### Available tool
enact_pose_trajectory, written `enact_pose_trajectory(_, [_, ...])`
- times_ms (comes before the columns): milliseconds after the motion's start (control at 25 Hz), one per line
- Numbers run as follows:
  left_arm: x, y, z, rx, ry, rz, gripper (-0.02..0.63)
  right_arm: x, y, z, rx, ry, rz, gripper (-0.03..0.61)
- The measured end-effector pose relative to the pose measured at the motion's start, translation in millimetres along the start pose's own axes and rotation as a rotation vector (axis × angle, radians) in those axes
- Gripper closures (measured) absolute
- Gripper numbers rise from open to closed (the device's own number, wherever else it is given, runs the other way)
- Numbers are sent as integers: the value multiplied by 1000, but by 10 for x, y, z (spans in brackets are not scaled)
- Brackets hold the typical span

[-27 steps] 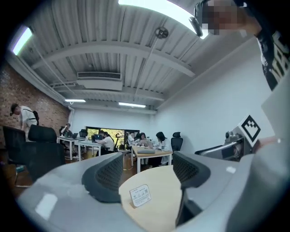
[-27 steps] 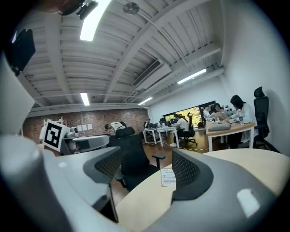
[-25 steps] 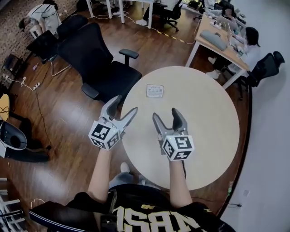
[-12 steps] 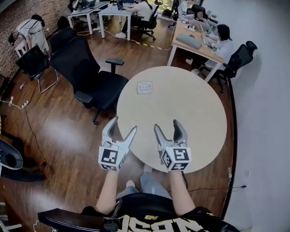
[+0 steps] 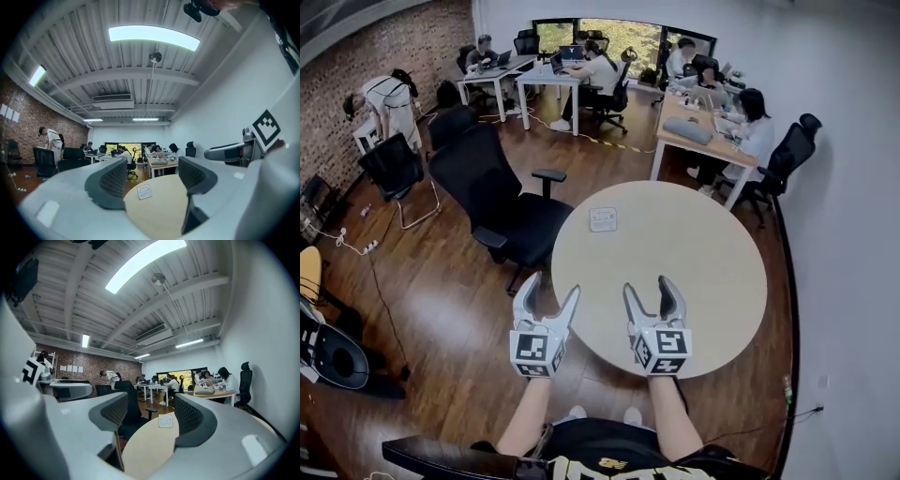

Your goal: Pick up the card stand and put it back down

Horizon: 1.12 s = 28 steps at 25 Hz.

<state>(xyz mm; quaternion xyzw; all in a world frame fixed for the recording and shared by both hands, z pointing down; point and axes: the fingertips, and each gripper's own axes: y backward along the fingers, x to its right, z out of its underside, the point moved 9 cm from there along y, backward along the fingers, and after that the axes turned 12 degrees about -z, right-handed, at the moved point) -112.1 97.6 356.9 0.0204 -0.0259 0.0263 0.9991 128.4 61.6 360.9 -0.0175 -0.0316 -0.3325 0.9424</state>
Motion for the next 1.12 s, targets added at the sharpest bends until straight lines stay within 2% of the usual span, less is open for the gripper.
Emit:
enact_pose_trajectory(120, [77, -17, -71, 25, -16, -32, 274, 108, 35, -130, -5, 65, -18, 259])
enact_pose_trajectory(400, [373, -15, -48, 17, -50, -16, 282, 399, 249, -74, -9, 37, 7, 259])
enact_pose_trajectory(640, [473, 27, -14, 34, 0, -10, 282, 398, 287, -121, -8, 75, -52, 259])
enact_pose_trajectory(920, [450, 74, -24, 16, -12, -36, 282, 337, 258, -148, -12, 66, -82, 259])
enact_pose_trajectory(1120, [399, 88, 61, -28, 22, -36, 282, 277, 236, -118, -23, 57, -94, 259])
